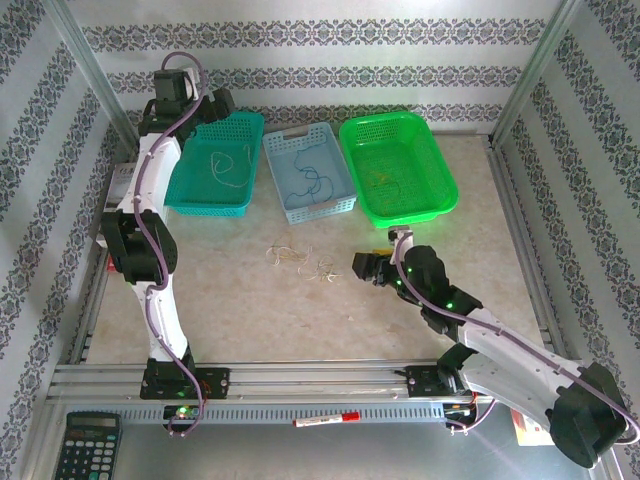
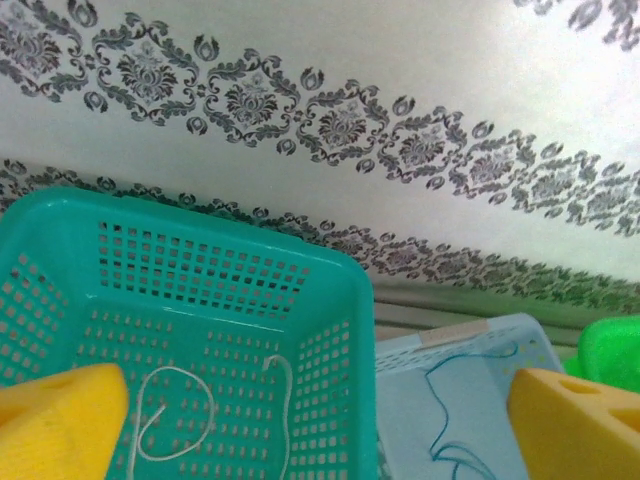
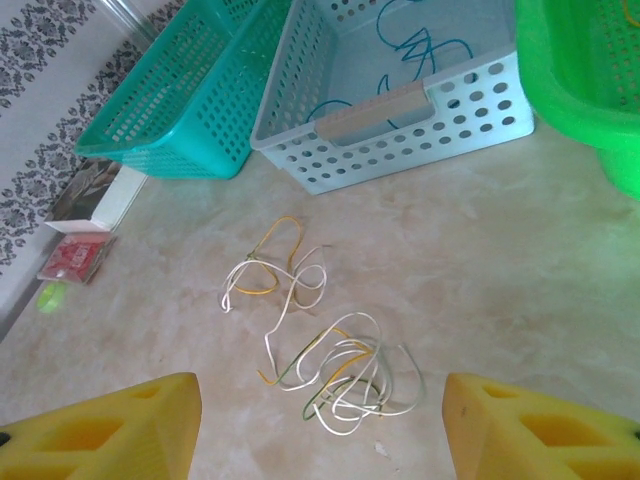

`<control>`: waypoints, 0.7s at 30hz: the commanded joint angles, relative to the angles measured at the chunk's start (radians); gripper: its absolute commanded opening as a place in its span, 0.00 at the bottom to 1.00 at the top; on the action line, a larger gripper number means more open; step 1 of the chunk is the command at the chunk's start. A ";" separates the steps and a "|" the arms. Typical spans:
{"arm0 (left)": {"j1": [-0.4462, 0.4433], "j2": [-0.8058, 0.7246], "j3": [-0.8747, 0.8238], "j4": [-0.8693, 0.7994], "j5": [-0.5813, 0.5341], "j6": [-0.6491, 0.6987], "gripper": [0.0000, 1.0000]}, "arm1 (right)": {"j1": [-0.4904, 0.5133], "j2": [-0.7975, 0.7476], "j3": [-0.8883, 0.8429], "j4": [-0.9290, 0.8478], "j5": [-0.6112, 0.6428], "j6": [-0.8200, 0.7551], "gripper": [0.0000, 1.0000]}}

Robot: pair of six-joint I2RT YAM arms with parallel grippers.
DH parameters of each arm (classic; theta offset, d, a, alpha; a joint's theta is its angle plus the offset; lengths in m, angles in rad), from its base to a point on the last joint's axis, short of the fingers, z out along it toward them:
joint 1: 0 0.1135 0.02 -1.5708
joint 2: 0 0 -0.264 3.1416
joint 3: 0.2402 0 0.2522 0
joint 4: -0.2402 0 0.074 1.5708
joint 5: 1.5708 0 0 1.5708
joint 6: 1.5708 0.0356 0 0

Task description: Untangle the cables

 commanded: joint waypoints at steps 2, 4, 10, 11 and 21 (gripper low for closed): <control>0.003 -0.065 0.054 -0.093 0.090 -0.024 1.00 | -0.010 0.033 0.054 -0.031 -0.031 -0.010 0.65; 0.002 -0.101 0.034 -0.109 0.136 -0.050 1.00 | -0.007 0.059 0.075 -0.037 -0.038 -0.004 0.65; -0.030 -0.320 -0.298 -0.013 0.241 -0.117 1.00 | 0.021 0.186 0.167 -0.077 -0.058 -0.008 0.65; -0.035 -0.361 -0.369 0.017 0.255 -0.132 1.00 | 0.027 0.208 0.184 -0.084 -0.060 -0.010 0.65; -0.119 -0.788 -1.021 0.154 0.273 -0.243 1.00 | 0.090 0.477 0.350 -0.142 -0.035 -0.040 0.61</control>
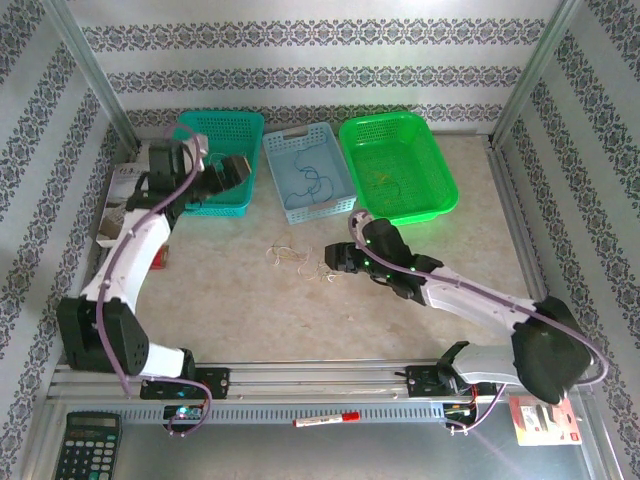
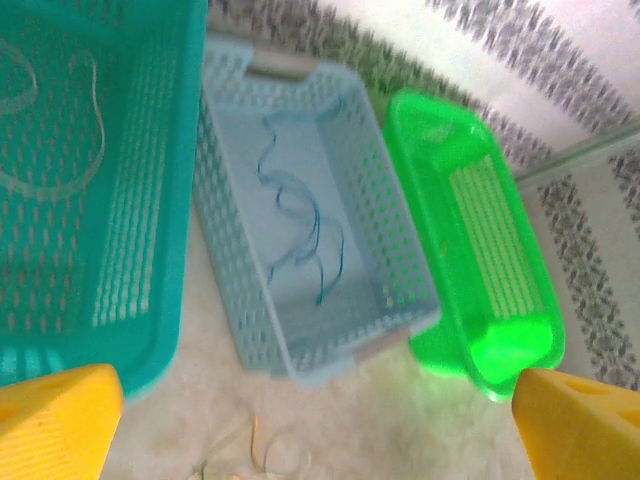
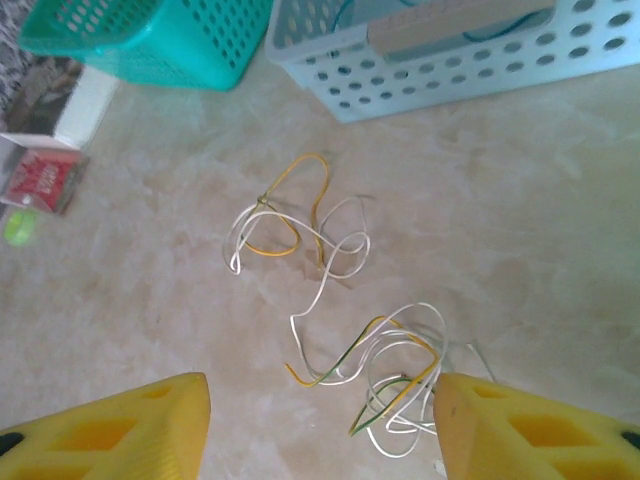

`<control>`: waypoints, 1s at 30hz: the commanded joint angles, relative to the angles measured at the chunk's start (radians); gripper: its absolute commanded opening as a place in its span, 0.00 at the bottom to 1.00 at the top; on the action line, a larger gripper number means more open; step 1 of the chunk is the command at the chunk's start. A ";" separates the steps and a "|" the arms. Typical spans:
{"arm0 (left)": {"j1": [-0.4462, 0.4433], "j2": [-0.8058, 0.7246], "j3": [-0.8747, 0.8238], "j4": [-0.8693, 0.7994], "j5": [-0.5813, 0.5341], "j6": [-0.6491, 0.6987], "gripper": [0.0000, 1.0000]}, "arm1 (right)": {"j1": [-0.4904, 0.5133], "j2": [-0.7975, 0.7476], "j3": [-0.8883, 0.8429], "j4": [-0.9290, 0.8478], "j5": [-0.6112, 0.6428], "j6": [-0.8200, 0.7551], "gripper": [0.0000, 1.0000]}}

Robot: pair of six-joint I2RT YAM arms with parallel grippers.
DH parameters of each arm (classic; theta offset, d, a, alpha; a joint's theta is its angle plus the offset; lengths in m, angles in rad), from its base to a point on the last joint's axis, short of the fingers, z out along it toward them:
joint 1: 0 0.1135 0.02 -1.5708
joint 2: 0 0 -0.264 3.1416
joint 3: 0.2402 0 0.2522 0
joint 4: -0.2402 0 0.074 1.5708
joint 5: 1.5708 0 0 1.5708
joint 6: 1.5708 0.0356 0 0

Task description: Untangle the cables

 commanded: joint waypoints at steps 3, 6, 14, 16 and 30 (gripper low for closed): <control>-0.105 -0.139 -0.184 0.017 -0.079 -0.020 1.00 | 0.031 0.126 0.102 -0.056 0.015 -0.042 0.60; -0.179 -0.147 -0.234 -0.021 -0.188 0.015 1.00 | 0.051 0.195 0.151 -0.069 0.016 -0.057 0.60; -0.275 0.041 -0.215 -0.080 -0.350 0.113 1.00 | 0.057 0.205 0.138 -0.087 0.052 -0.054 0.57; -0.287 0.090 -0.205 -0.080 -0.357 0.123 1.00 | 0.050 0.166 0.105 -0.089 0.064 -0.050 0.58; -0.374 0.318 -0.124 -0.117 -0.446 0.151 1.00 | -0.009 -0.064 -0.044 -0.104 0.080 -0.025 0.58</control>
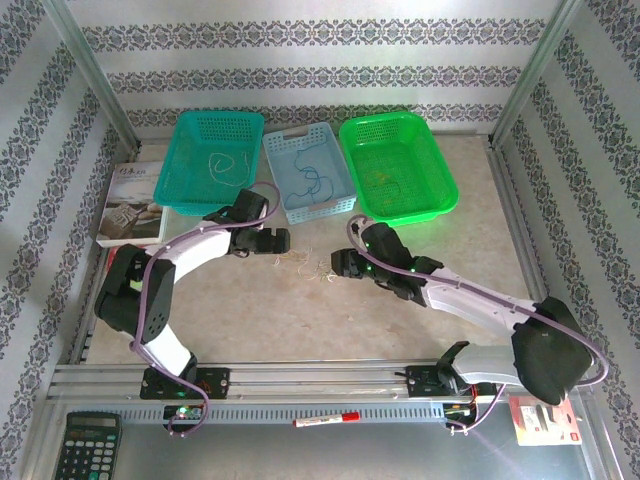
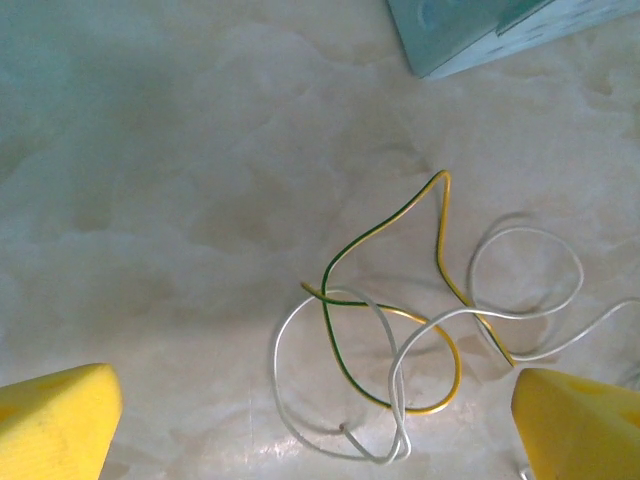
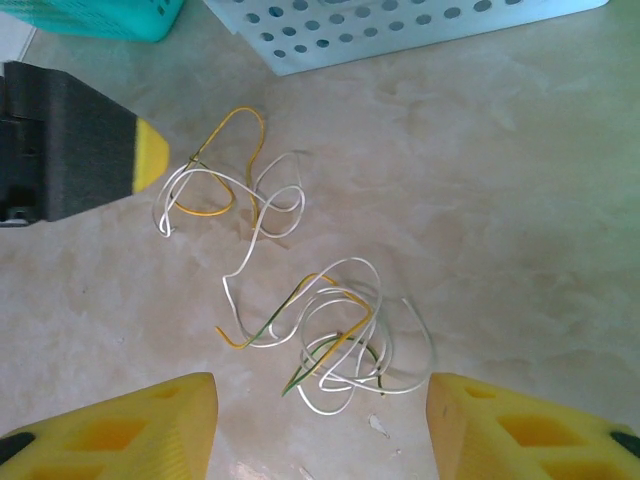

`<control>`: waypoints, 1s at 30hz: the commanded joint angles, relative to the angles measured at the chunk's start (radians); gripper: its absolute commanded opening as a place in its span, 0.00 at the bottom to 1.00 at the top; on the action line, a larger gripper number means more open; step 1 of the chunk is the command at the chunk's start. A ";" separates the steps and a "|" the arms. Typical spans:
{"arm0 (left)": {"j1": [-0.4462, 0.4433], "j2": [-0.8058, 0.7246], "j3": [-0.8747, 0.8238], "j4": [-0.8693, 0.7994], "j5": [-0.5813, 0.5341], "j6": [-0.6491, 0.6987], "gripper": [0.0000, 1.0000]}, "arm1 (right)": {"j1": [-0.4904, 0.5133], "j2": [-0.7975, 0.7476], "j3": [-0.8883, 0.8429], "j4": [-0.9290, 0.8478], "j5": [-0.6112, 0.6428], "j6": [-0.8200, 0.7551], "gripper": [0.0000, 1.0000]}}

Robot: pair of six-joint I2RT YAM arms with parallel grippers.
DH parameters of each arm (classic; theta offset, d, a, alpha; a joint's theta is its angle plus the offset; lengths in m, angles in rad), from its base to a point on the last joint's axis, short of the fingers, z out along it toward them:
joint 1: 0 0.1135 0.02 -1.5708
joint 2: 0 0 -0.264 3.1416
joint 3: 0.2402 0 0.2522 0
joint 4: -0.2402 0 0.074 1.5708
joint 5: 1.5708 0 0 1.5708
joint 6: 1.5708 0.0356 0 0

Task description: Untangle the cables

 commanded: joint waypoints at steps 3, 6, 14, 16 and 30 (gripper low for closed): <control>-0.042 0.057 0.036 -0.092 -0.062 0.037 1.00 | -0.009 -0.048 -0.016 -0.012 0.019 0.015 0.58; -0.051 0.066 0.015 -0.094 -0.048 0.029 1.00 | -0.010 -0.060 -0.008 -0.011 0.018 0.012 0.58; -0.119 0.042 -0.028 -0.105 0.053 -0.007 1.00 | -0.011 -0.061 0.013 -0.010 0.012 0.004 0.58; -0.149 0.024 -0.041 -0.090 0.086 -0.033 1.00 | -0.013 -0.057 0.017 -0.009 0.011 0.002 0.58; -0.114 -0.262 -0.033 -0.104 0.016 -0.086 1.00 | 0.001 0.063 0.104 0.003 -0.043 -0.010 0.58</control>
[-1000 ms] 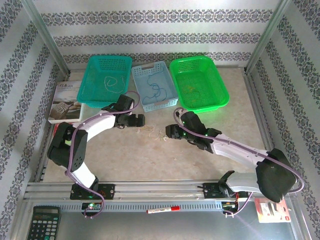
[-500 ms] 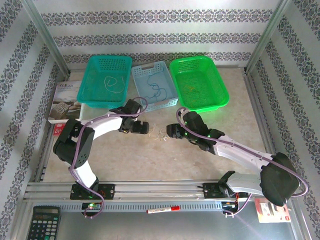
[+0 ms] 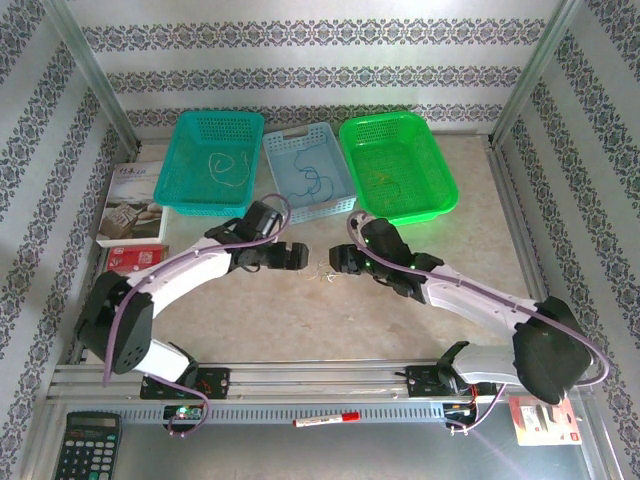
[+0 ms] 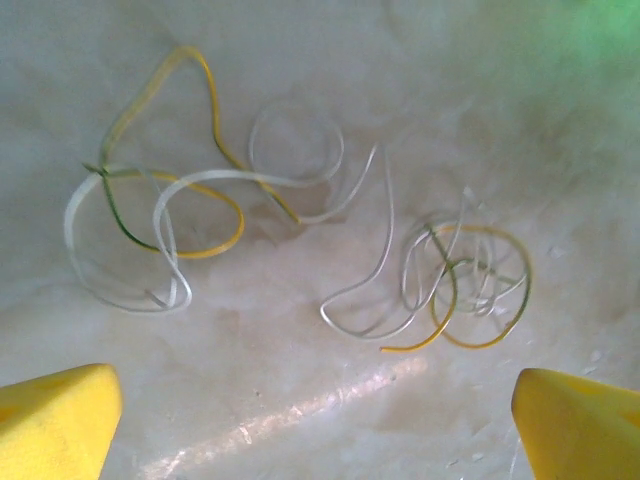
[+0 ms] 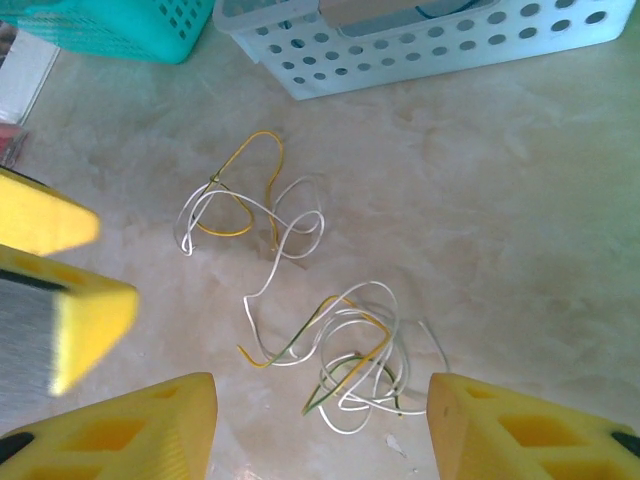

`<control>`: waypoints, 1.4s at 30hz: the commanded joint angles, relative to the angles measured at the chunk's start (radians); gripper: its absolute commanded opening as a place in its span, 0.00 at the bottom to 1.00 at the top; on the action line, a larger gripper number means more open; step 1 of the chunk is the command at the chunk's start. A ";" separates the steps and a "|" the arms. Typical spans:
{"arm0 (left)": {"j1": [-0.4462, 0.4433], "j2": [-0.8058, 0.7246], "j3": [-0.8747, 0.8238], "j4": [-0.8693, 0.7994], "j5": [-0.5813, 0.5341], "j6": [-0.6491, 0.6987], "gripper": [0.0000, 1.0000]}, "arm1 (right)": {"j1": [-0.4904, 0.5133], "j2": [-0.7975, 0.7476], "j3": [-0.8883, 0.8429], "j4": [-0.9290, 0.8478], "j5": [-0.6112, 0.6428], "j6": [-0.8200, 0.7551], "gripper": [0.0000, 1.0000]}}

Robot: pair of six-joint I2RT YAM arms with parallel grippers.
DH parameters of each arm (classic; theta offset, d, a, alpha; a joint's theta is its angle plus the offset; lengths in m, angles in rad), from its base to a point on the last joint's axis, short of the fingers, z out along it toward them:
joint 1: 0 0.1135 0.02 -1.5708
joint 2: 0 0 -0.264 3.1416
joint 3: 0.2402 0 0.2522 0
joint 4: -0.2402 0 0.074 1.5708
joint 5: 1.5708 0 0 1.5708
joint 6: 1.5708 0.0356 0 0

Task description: Untangle the cables

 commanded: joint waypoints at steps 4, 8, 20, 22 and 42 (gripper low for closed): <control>0.117 -0.135 0.002 -0.054 -0.068 0.003 1.00 | 0.034 0.148 0.130 0.006 -0.061 -0.029 0.58; 0.223 -0.205 -0.026 -0.052 -0.037 0.003 1.00 | 0.077 0.299 0.248 -0.009 -0.090 -0.053 0.57; 0.425 -0.318 -0.047 -0.030 0.037 -0.031 1.00 | 0.150 0.709 0.682 -0.190 -0.060 -0.124 0.51; 0.435 -0.321 -0.051 -0.022 0.046 -0.040 1.00 | 0.151 0.755 0.729 -0.214 -0.056 -0.130 0.51; 0.451 -0.322 -0.050 0.032 0.104 -0.093 1.00 | 0.163 0.818 0.708 -0.239 -0.091 -0.157 0.23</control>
